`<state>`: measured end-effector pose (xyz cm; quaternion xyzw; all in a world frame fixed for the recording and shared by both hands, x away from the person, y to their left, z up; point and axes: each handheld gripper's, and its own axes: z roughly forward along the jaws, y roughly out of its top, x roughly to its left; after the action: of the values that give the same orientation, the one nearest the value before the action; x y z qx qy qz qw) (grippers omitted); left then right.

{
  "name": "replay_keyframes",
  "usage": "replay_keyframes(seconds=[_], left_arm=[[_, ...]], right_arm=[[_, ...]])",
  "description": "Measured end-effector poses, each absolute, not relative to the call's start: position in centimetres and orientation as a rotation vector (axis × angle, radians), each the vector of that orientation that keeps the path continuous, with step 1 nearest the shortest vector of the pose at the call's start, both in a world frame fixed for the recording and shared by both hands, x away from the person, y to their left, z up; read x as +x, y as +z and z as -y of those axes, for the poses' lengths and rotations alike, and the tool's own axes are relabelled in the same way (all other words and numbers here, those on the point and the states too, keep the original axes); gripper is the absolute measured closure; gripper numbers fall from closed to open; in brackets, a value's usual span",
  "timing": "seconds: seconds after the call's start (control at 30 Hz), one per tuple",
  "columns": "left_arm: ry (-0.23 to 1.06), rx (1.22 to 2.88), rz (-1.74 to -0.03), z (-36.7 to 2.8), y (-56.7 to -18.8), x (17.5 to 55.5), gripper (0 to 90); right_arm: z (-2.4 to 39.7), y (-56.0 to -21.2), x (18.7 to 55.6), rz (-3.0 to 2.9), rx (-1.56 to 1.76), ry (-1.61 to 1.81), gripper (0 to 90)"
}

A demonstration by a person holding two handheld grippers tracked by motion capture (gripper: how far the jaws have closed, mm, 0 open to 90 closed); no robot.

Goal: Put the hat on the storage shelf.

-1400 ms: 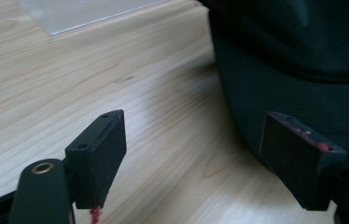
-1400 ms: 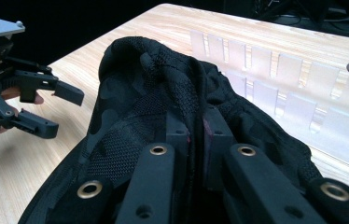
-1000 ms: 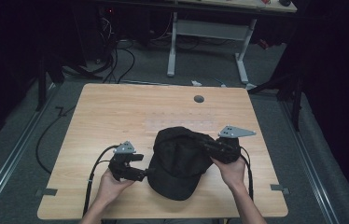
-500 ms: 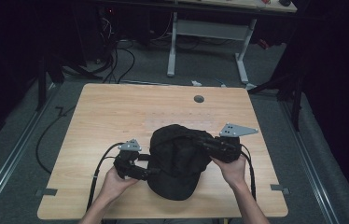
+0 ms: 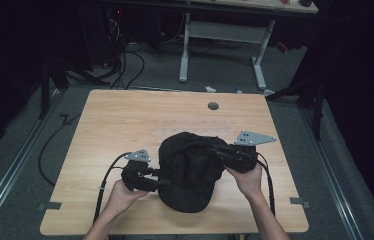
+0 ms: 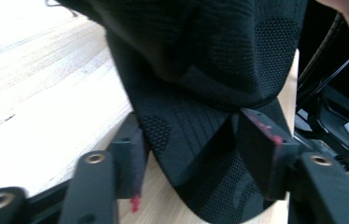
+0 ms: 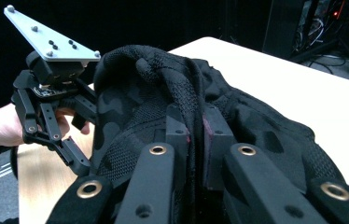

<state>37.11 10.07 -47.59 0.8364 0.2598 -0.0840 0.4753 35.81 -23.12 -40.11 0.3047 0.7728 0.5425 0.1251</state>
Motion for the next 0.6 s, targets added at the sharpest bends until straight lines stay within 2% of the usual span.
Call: replay_keyframes(seconds=[0.23, 0.6], left_arm=[[-0.251, 2.0, -0.63, -11.0, -47.3, 37.1, 61.0], [-0.292, 1.931, -0.622, -12.3, -46.1, 37.1, 74.5]], right_arm=[[23.1, -40.2, 35.9, -2.238, 0.859, 1.569, 83.4], [23.0, -40.2, 35.9, -2.223, 0.853, 1.567, 80.9]])
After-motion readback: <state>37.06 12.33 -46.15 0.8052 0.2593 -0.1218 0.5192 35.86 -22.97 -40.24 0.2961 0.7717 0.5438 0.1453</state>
